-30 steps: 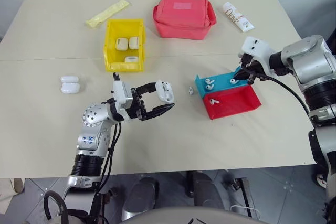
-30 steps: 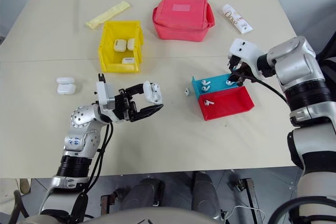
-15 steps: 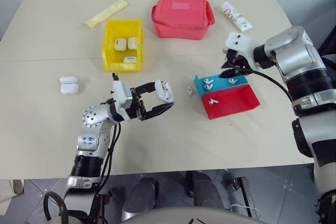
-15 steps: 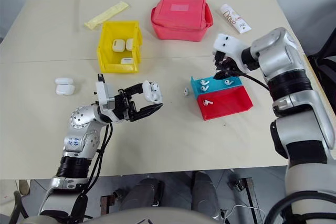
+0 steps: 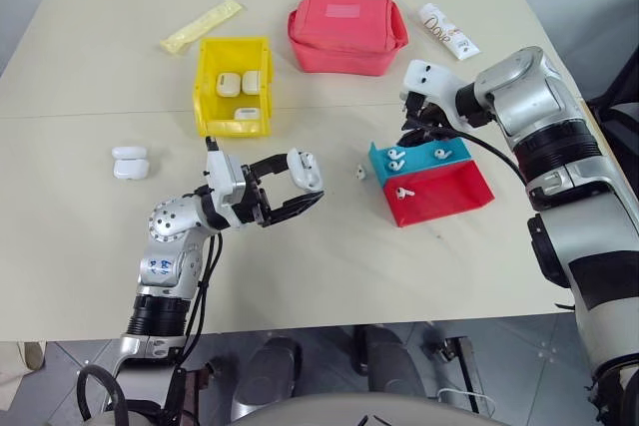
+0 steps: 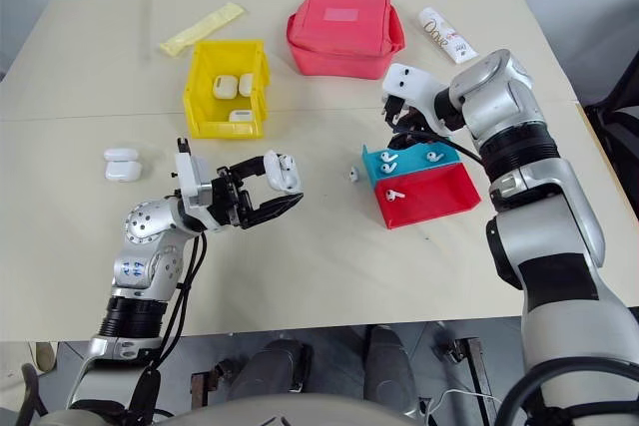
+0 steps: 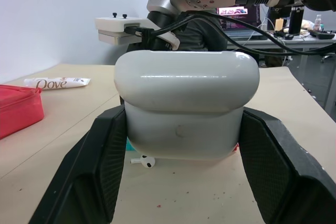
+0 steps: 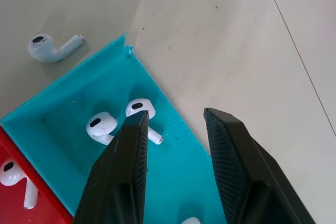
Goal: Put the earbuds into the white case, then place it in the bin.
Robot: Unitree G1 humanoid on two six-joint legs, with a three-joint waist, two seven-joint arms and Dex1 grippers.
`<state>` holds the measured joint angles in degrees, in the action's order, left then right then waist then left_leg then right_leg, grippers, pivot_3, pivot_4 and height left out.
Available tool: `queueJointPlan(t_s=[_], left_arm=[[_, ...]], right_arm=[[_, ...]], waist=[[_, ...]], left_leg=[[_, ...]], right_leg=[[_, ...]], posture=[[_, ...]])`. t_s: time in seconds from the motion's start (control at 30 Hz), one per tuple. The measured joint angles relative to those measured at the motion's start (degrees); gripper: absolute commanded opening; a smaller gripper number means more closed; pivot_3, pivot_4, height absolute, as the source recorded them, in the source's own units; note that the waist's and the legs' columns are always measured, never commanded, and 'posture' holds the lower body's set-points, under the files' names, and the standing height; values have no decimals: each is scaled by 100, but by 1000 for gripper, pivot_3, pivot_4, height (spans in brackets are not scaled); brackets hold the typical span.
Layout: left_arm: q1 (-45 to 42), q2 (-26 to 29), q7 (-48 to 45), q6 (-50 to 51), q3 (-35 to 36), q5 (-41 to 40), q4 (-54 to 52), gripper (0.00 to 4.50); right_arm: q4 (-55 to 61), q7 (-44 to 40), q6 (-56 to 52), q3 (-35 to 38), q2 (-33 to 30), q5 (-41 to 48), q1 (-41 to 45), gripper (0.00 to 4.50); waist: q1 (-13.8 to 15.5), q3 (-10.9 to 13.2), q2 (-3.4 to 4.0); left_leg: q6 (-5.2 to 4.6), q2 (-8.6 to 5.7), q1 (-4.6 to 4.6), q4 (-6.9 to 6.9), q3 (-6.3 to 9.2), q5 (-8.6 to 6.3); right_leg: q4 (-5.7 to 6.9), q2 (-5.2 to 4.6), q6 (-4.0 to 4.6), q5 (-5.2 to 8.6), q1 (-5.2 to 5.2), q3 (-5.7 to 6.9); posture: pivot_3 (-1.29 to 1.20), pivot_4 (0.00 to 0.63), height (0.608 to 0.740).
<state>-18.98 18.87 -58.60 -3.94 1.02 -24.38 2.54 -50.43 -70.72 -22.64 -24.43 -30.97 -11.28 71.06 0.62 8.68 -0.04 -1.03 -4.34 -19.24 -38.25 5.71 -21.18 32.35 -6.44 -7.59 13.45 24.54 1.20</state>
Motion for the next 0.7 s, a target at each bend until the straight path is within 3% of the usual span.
queueJointPlan(t_s=[0.7], left_arm=[[368,45,153,41,12,-2,-417,2787]], right_arm=[[-378,-163,30,0,340,-212,44,1744]], waist=[[-83,-4,6]], left_leg=[[3,0,4,1,4,-1]], right_leg=[[17,-2,11,6,4,1]], posture=[[0,150,740]])
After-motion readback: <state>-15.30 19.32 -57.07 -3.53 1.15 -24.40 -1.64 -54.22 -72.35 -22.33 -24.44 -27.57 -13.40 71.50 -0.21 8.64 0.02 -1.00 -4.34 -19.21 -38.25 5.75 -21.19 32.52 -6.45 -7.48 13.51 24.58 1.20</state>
